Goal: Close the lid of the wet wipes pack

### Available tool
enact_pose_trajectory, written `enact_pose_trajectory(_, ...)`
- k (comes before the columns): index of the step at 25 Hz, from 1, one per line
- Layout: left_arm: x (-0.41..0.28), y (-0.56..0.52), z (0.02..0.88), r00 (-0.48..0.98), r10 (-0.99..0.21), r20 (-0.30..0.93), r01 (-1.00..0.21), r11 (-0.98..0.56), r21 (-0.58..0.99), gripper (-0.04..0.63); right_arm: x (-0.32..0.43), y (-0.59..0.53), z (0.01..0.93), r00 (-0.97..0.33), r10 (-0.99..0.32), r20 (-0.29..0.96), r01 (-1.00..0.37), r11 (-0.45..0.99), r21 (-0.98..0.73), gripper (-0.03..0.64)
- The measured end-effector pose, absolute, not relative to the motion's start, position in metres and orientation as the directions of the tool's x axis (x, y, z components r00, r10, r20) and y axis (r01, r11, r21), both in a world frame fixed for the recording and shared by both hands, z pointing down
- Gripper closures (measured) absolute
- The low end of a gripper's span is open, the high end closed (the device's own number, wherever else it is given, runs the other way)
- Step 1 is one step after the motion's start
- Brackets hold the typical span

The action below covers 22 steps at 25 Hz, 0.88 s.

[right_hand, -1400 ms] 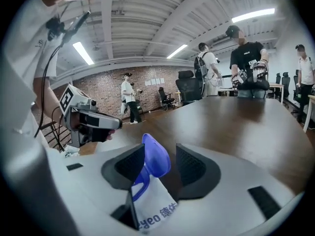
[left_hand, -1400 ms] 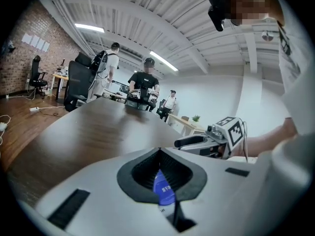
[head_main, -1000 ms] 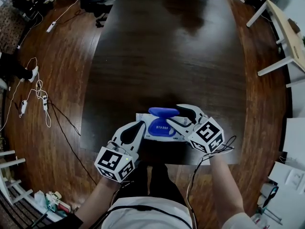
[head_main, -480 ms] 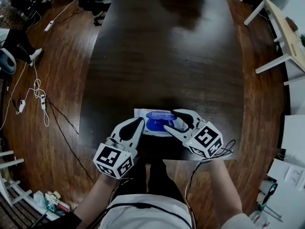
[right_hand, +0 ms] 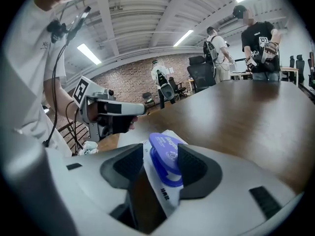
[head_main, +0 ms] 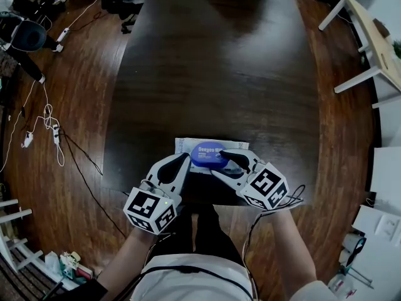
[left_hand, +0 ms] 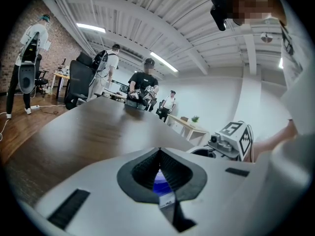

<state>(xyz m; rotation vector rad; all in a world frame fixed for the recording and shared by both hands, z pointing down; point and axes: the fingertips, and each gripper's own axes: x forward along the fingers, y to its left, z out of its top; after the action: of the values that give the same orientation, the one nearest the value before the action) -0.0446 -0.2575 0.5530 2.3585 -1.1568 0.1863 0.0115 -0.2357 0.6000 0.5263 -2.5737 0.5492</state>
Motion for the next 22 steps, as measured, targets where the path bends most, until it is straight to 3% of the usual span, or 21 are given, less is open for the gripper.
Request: enact_pose_trajectory(22, -0.042, -0.246, 0.559, 0.632, -0.698, 0.338, -0.770, -0.514, 0.378, 0.594, 0.007, -0.214, 0.629, -0.776, -0.192, 0.600, -0.437, 0.850, -0.293, 0.411)
